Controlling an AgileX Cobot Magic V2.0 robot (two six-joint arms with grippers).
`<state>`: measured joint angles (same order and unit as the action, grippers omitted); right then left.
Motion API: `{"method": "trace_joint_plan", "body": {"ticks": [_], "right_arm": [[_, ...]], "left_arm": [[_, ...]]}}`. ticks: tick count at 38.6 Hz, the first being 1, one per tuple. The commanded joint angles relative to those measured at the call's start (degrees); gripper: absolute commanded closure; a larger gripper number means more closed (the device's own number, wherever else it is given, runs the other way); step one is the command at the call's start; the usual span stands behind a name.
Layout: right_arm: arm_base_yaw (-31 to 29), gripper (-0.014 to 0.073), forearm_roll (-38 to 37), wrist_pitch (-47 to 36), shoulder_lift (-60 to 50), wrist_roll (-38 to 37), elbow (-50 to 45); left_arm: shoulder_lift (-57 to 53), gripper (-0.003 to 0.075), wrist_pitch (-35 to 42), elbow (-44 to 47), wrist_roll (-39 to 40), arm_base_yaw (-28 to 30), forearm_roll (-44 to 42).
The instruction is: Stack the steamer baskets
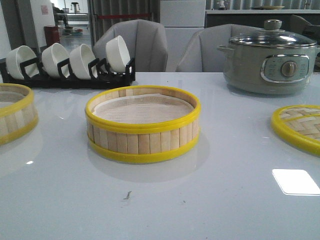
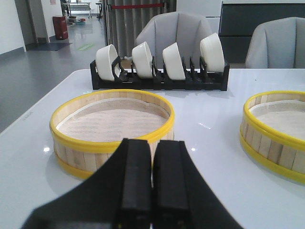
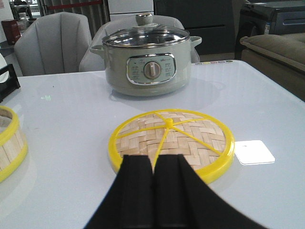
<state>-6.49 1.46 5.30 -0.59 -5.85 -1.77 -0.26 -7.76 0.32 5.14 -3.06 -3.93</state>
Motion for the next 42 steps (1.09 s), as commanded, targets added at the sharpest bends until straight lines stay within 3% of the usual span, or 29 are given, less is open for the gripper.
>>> {"method": "trace_joint_plan", "body": {"ticks": [1, 17, 24, 31, 42], "right_arm": [[-0.29, 0.0526, -0.65, -4.67, -1.17, 0.39, 0.89], [-0.29, 0.0526, -0.65, -4.67, -1.17, 0.39, 0.89], [-0.29, 0.0526, -0.65, -4.67, -1.17, 0.39, 0.89], [-0.29, 0.0526, -0.65, -4.67, -1.17, 0.39, 0.89], [-0.29, 0.0526, -0.65, -4.67, -1.17, 0.39, 0.89]], "left_arm": [[-0.7, 0.0633, 5.06, 0.06, 0.17, 0.24, 0.01], [-0.57, 0.0633, 4.91, 0.06, 0.29, 0.24, -1.49], [6.37, 0.0633, 4.78, -5.1, 0.86, 0.11, 4.83], [25.06, 0.0633, -1.22, -23.61, 0.86, -2.89, 2.37], [53.89, 0.0633, -33.96, -65.32, 0.86, -6.81, -3.3]]}}
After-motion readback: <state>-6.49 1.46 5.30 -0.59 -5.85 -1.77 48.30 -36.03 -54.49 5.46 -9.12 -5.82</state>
